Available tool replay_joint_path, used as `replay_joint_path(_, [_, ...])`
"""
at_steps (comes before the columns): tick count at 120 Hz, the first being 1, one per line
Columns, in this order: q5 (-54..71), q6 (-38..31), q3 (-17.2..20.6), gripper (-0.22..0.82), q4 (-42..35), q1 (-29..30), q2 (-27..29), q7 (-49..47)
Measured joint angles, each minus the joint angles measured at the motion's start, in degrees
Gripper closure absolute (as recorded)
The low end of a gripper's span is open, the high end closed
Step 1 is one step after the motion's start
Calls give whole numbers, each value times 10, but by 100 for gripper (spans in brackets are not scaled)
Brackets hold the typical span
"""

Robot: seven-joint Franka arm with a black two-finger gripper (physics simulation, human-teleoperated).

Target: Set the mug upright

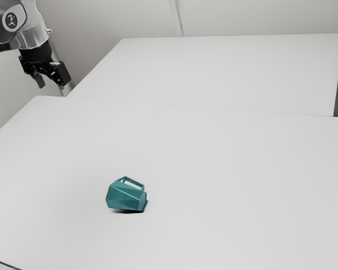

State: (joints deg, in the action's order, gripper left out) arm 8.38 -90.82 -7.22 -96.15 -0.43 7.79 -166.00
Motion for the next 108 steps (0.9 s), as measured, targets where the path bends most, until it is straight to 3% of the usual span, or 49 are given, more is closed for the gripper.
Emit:
replay_joint_path(43, [-23, -17, 0, 0, -57, 5, 4, 0])
replay_joint_path(78, [-241, -28, 0, 0, -181, 117, -24, 0])
replay_joint_path(108, [-325, -47, 1, 0, -268, 122, -60, 0])
